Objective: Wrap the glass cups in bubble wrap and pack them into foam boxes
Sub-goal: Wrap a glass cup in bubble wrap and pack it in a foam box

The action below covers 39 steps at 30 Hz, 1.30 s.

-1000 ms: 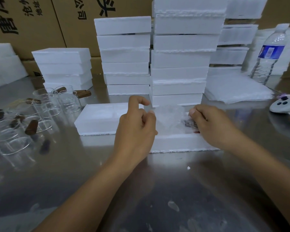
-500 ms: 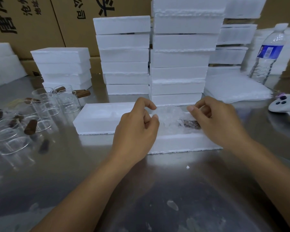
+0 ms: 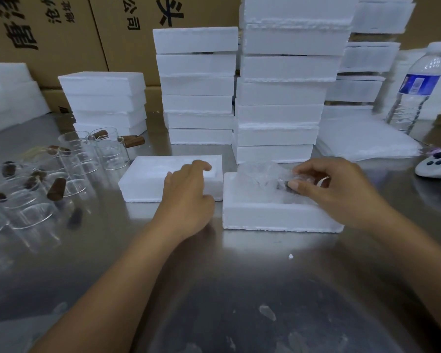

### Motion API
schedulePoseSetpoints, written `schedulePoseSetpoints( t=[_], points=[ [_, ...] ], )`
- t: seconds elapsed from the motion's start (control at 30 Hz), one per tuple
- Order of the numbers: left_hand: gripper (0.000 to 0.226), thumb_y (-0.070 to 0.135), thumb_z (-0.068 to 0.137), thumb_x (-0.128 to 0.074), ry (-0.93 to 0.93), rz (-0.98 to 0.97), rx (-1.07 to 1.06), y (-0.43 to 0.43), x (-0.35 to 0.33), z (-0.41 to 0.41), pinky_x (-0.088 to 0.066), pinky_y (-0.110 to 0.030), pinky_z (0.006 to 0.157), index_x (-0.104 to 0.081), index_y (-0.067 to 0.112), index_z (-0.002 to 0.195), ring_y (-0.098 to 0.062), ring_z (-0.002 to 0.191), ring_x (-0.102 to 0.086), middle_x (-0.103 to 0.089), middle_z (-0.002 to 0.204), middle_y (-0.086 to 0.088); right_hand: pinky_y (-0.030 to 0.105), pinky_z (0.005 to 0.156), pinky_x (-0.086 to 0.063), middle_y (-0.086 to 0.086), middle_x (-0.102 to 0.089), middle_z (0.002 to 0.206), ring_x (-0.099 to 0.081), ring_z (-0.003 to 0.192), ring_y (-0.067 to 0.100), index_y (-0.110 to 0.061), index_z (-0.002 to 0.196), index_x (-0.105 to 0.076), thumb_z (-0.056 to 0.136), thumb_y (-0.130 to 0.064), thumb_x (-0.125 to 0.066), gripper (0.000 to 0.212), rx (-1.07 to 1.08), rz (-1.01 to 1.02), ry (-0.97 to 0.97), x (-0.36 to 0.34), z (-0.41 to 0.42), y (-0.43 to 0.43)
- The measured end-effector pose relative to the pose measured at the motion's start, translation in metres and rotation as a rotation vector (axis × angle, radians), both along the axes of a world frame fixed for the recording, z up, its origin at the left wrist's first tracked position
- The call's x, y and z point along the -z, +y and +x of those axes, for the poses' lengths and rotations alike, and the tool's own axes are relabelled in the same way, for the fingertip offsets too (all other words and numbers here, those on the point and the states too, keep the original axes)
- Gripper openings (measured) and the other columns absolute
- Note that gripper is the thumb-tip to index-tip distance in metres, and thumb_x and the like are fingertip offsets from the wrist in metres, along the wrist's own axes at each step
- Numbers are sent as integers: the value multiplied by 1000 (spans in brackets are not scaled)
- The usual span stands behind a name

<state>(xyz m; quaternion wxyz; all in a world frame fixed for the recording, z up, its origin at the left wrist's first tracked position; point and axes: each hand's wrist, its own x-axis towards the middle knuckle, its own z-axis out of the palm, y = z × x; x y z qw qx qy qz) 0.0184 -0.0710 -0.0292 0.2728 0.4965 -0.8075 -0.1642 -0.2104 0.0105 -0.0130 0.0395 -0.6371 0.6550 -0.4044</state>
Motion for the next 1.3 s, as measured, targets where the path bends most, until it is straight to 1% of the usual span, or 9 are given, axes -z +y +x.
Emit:
schedulePoseSetpoints(
  t=[0.17, 0.33, 0.47, 0.57, 0.73, 0.9, 1.0, 1.1, 1.3],
  points=[
    [46, 15, 85, -62, -106, -151, 6, 1, 3, 4, -24, -32, 101, -46, 24, 127, -23, 111, -44, -54, 115, 1, 6, 63, -39, -13, -64, 87, -56, 79, 1, -44, 87, -59, 65, -45, -74, 27, -16, -23, -78, -5, -3, 2],
    [45, -2, 86, -55, 17, -183, 60, 1, -2, 7, -27, -22, 90, -50, 24, 123, -19, 112, -41, -42, 103, 9, 10, 83, -34, -29, -51, 118, -46, 113, -10, -52, 110, -49, 45, -64, -68, 68, -138, 191, -124, -14, -21, 10],
    [42, -2, 89, -56, 184, -341, 68, 5, -18, 7, -25, -4, 83, -51, 16, 126, -11, 102, -41, -42, 103, 8, 12, 94, -34, -30, -43, 124, -42, 120, -3, -49, 126, -40, 41, -62, -70, 92, -195, 414, -122, -9, -26, 11],
    [44, -2, 88, -58, 334, -460, 65, 12, -32, 10, -23, 6, 84, -49, 12, 129, 0, 98, -38, -45, 107, 6, 16, 100, -31, -28, -43, 126, -40, 119, -4, -47, 128, -41, 40, -65, -70, 94, -161, 390, -134, -4, -19, 10],
    [33, 4, 87, -61, 662, -532, 169, 23, -56, 16, -41, -12, 96, -55, 19, 115, -4, 102, -57, -59, 112, 0, 15, 98, -23, -24, -37, 132, -33, 122, -6, -43, 131, -38, 41, -78, -59, 99, -90, 247, -102, 11, 5, 2],
    [30, 15, 76, -73, 1207, -217, 339, 20, -69, 27, -49, -39, 95, -63, 14, 103, -20, 107, -65, -72, 100, 7, 19, 100, -23, -27, -34, 130, -30, 125, -4, -39, 140, -32, 49, -84, -48, 103, -77, 232, -42, 13, 7, 1],
    [17, 12, 77, -65, 1504, 147, 569, 15, -70, 32, -45, -34, 100, -69, 20, 91, -15, 107, -62, -72, 95, 9, 19, 97, -26, -28, -40, 129, -36, 121, -4, -40, 138, -34, 59, -82, -40, 90, -64, 169, -108, 11, 9, 2],
    [19, 11, 80, -57, 1770, 518, 721, 17, -65, 30, -47, -35, 99, -67, 18, 95, -15, 111, -62, -72, 96, 5, 15, 89, -32, -35, -49, 119, -44, 108, -18, -52, 126, -41, 64, -87, -35, 72, -72, 38, -359, 8, 15, 5],
    [33, 9, 63, -70, 1899, 747, 811, 22, -53, 16, -54, -44, 87, -69, 8, 95, -24, 104, -67, -70, 105, -5, 28, 75, -43, -9, -72, 82, -68, 76, 8, -41, 107, -54, 75, -74, -33, 51, -143, -92, -655, -4, 16, -1]
  ],
)
